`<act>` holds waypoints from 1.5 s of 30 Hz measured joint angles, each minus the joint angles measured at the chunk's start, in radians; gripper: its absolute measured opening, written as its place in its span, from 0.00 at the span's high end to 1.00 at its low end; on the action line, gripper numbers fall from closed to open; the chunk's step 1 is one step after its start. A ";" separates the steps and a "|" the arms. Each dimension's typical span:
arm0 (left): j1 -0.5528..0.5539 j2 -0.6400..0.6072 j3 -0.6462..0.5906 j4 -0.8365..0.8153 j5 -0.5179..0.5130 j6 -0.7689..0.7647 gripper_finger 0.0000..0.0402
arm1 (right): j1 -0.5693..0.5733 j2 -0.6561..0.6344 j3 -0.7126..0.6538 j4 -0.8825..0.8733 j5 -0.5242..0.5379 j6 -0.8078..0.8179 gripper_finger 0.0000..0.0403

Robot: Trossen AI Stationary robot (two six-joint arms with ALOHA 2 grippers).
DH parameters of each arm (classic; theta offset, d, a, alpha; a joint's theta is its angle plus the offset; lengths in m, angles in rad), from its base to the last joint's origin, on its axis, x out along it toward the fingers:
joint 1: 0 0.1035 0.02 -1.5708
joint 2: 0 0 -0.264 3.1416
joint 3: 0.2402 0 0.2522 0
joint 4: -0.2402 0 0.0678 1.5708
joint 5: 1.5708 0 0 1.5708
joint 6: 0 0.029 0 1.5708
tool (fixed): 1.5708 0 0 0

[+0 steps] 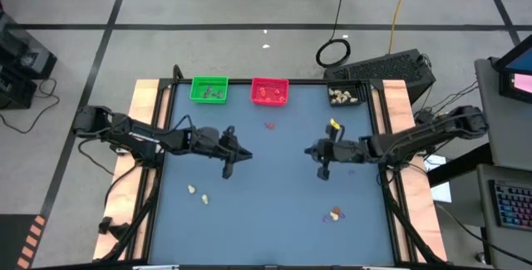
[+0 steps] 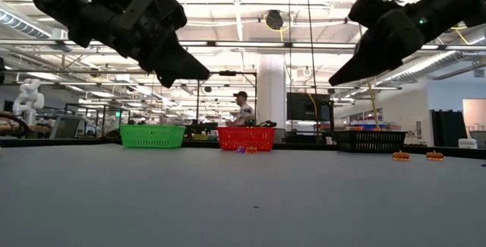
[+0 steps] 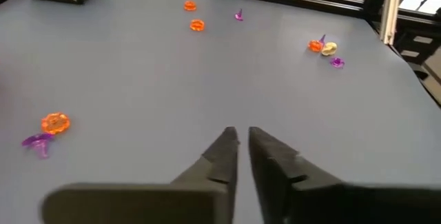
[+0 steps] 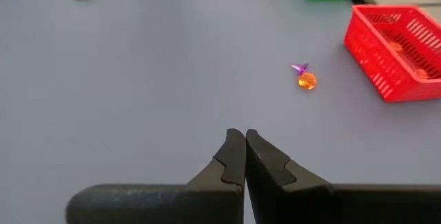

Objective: Sort Halloween decoration
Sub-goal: Put the purple witch hat toy into the green bin

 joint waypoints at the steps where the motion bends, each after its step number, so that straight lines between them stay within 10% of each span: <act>1: -0.006 0.000 0.000 0.000 0.000 0.002 0.93 | 0.013 0.000 0.000 0.000 0.015 0.005 1.00; 22: -0.057 0.157 0.169 -0.286 -0.083 0.036 0.98 | 0.140 0.152 0.000 0.134 0.067 0.047 1.00; 32: 0.001 0.264 0.255 -0.286 -0.304 0.083 0.75 | 0.140 0.263 0.000 0.227 0.066 0.047 1.00; 45: 0.233 0.391 0.341 -0.282 -0.218 0.079 0.57 | 0.140 0.309 0.000 0.274 0.066 0.036 1.00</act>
